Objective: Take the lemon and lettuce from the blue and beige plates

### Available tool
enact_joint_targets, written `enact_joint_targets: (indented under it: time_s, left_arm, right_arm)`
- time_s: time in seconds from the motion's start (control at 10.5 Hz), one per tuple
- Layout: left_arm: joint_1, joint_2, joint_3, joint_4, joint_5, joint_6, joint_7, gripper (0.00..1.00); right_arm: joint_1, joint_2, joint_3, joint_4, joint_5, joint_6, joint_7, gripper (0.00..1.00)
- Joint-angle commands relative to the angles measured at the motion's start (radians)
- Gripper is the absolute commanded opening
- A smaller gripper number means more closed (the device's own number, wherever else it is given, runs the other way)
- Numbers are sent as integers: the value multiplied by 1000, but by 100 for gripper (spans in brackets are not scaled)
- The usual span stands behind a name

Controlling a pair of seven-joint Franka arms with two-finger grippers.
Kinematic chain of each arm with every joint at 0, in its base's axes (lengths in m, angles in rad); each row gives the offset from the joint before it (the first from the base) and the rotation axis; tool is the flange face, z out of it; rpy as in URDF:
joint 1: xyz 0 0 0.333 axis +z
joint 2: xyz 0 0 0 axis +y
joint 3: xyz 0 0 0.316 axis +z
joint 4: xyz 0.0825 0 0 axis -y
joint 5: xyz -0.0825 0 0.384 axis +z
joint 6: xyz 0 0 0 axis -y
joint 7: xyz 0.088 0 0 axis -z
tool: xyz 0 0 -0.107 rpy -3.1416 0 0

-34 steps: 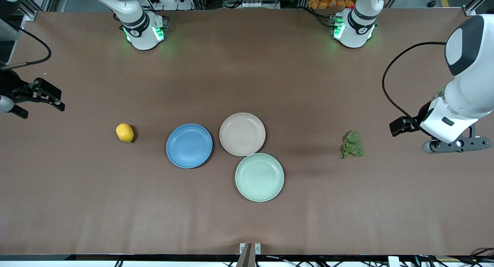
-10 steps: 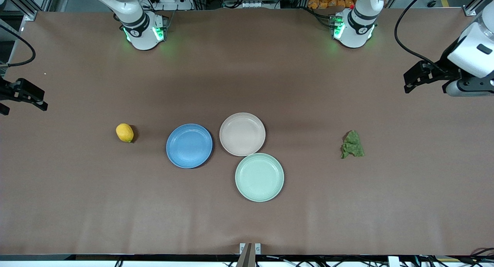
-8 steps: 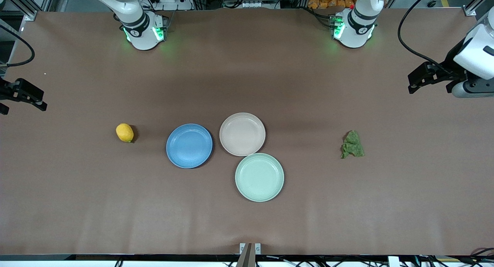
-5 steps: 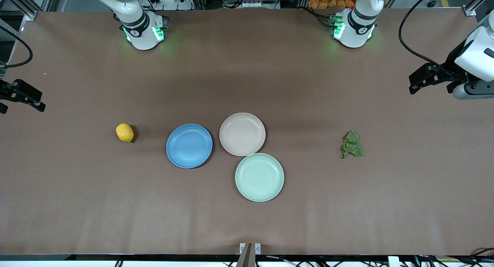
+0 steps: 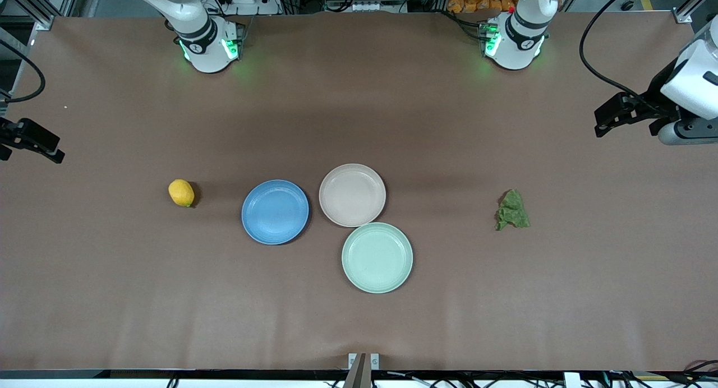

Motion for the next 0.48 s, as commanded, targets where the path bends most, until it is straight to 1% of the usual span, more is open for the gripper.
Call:
enact_joint_targets:
  time_s: [0.0,0.38]
  left_arm:
    - [4,-18,4,-14,-17,-8,24,100]
    - [4,-21,4,-12,-17,-8,24,100]
  right_arm:
    - [-14,-16,13,-2,-20,-19,21,100]
    - [-12,-16,12,-2,-24,-23,22,100]
